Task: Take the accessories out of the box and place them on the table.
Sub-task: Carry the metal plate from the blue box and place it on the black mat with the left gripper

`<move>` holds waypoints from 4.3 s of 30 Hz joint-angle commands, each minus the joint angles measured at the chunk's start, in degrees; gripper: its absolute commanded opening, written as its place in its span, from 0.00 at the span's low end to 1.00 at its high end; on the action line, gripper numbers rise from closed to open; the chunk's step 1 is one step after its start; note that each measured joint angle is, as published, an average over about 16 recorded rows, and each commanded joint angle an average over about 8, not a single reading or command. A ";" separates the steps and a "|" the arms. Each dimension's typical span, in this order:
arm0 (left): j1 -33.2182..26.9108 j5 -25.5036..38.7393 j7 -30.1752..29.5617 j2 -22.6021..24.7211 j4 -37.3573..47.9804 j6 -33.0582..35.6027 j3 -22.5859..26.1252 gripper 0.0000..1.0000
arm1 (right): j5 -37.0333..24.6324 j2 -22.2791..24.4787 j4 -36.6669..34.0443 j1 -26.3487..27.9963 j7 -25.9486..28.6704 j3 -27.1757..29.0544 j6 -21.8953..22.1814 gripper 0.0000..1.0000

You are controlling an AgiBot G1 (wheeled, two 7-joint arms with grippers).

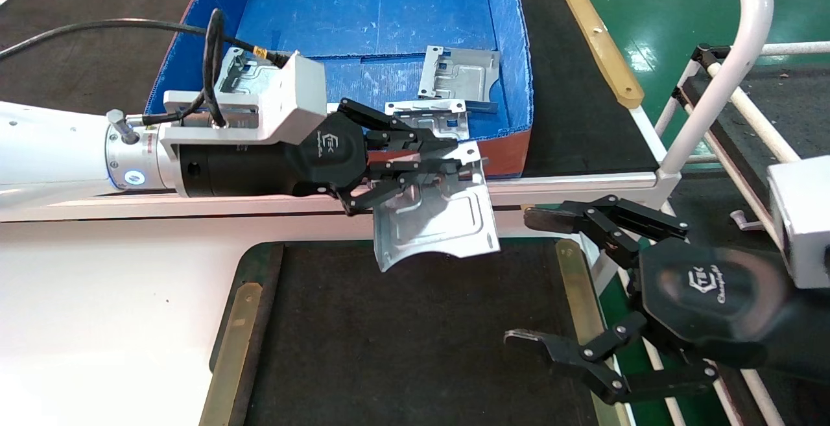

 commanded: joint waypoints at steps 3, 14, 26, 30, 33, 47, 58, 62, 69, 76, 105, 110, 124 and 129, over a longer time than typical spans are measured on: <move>1.67 -1.96 -0.78 -1.06 -4.23 0.17 1.16 0.00 | 0.00 0.00 0.00 0.00 0.00 0.00 0.00 1.00; 5.56 -9.62 -4.03 -4.79 -16.79 -0.07 7.20 0.00 | 0.00 0.00 0.00 0.00 0.00 0.00 0.00 1.00; 8.29 -11.28 -1.73 -3.46 -16.81 -1.40 16.37 0.00 | 0.00 0.00 0.00 0.00 0.00 0.00 0.00 1.00; 8.92 -9.98 1.42 -1.06 -12.50 -3.38 17.68 0.00 | 0.00 0.00 0.00 0.00 0.00 0.00 0.00 1.00; 9.63 -8.97 4.62 0.93 -9.37 -5.11 18.17 0.00 | 0.00 0.00 0.00 0.00 0.00 0.00 0.00 1.00; 12.92 -6.45 21.76 10.20 2.21 -15.08 19.20 0.00 | 0.00 0.00 0.00 0.00 0.00 0.00 0.00 1.00; 17.42 -8.61 22.46 11.62 -4.62 -34.95 21.98 0.00 | 0.00 0.00 0.00 0.00 0.00 0.00 0.00 1.00; 18.64 -10.88 20.67 11.67 -8.05 -38.49 24.04 0.00 | 0.00 0.00 0.00 0.00 0.00 0.00 0.00 1.00; 20.01 -15.39 17.87 11.62 -11.22 -40.78 28.06 0.00 | 0.00 0.00 0.00 0.00 0.00 0.00 0.00 1.00; 20.44 -19.29 17.37 11.55 -12.11 -40.75 31.70 0.00 | 0.00 0.00 0.00 0.00 0.00 0.00 0.00 1.00; 20.74 -29.40 23.15 11.34 -14.53 -41.46 41.98 0.00 | 0.00 0.00 0.00 0.00 0.00 0.00 0.00 1.00; 20.76 -30.67 23.56 11.32 -14.45 -43.26 42.99 0.00 | 0.00 0.00 0.00 0.00 0.00 0.00 0.00 1.00; 20.51 -34.46 23.02 11.36 -15.38 -47.65 45.33 0.29 | 0.00 0.00 0.00 0.00 0.00 0.00 0.00 1.00; 20.74 -35.69 22.25 11.38 -15.67 -48.13 45.73 0.92 | 0.01 0.01 -0.01 -0.01 0.00 0.00 0.01 1.00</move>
